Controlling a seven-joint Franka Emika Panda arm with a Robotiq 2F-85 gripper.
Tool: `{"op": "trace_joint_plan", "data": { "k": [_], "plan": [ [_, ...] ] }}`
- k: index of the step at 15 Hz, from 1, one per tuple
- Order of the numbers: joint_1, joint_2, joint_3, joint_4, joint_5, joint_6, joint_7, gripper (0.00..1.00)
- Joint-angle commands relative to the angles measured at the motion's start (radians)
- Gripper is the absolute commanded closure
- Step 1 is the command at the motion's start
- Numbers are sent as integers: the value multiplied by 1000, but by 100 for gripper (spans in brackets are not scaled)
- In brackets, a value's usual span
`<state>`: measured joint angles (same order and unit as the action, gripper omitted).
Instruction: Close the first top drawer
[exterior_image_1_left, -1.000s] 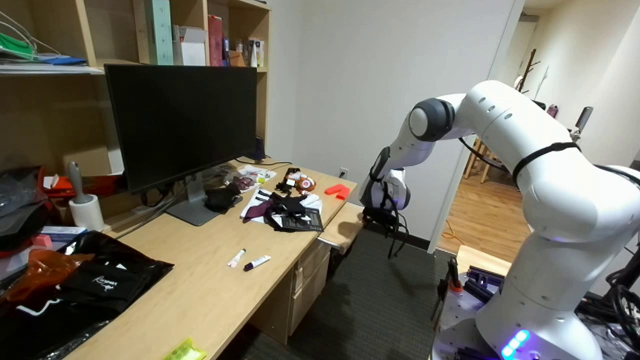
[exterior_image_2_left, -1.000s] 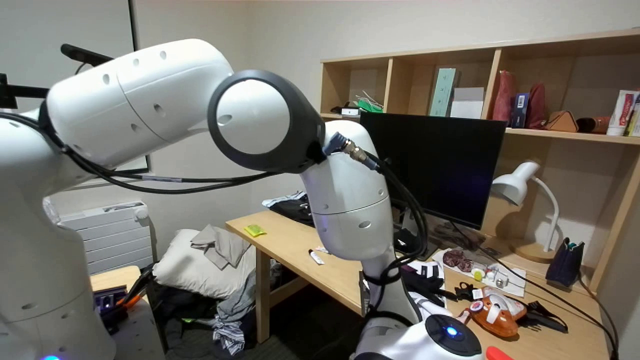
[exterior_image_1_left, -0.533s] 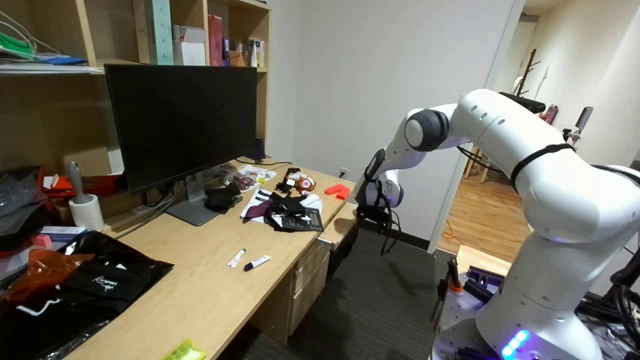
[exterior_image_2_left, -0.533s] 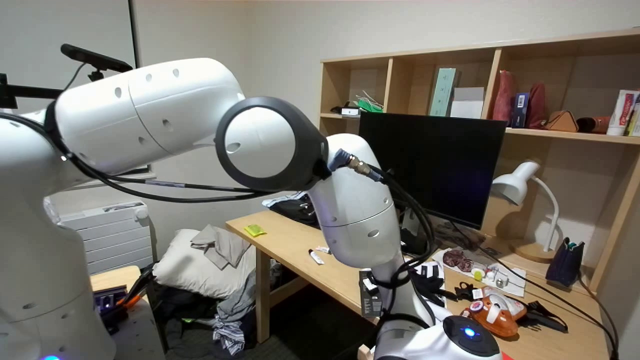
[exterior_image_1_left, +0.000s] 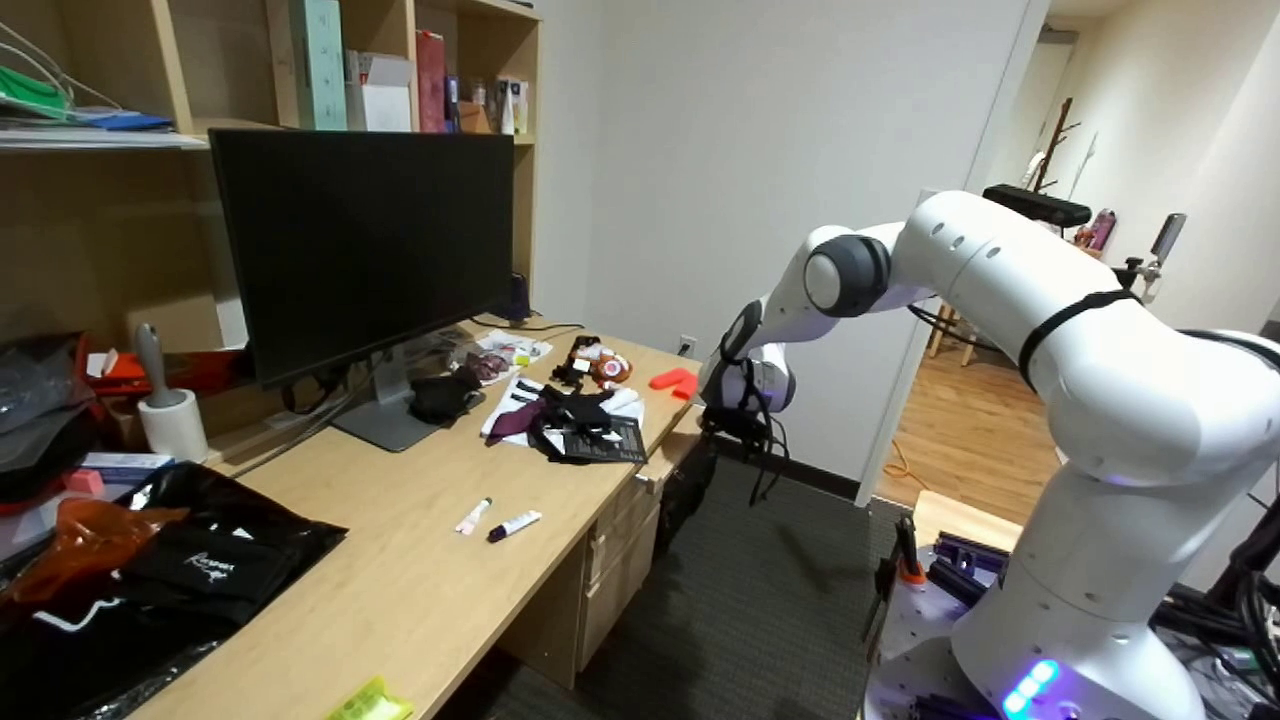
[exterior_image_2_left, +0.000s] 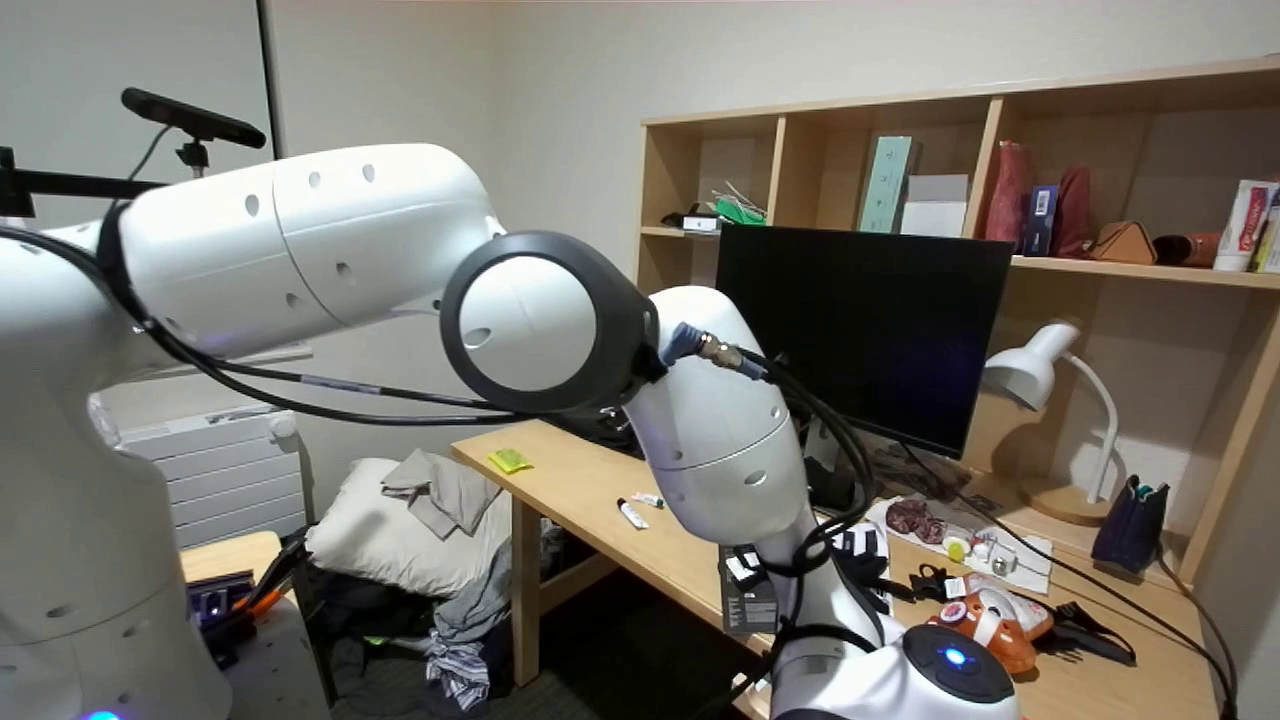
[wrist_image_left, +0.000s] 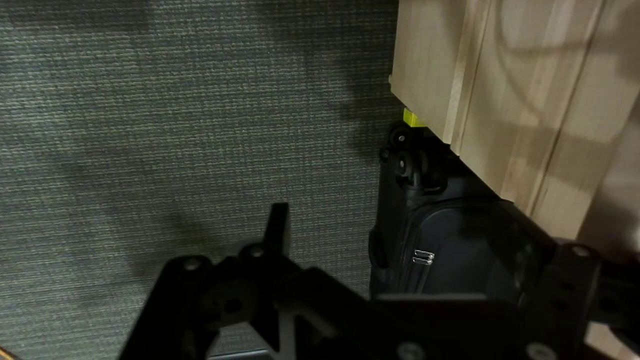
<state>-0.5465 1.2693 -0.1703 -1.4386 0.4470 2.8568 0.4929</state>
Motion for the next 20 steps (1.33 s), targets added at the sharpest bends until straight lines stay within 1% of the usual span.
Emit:
{"op": "trace_joint_plan", "data": {
  "k": [1, 5, 7, 10, 12, 13, 15, 16, 17, 20],
  "plan": [
    [-6, 50, 3, 74, 18, -26, -2, 0],
    [-8, 73, 4, 106, 14, -8, -11, 0],
    [-13, 85, 10, 123, 9, -19, -22, 0],
    [0, 102, -12, 138, -5, -35, -17, 0],
    [0, 105, -16, 143, -12, -67, -19, 0],
    [3, 101, -23, 142, -19, -110, -16, 0],
    [0, 114, -25, 160, -23, -113, -28, 0],
    [8, -87, 12, -89, -2, -38, -94, 0],
    [-2, -99, 25, -100, 3, -5, -119, 0],
    [10, -180, 34, -179, -4, 30, -130, 0]
  ]
}}
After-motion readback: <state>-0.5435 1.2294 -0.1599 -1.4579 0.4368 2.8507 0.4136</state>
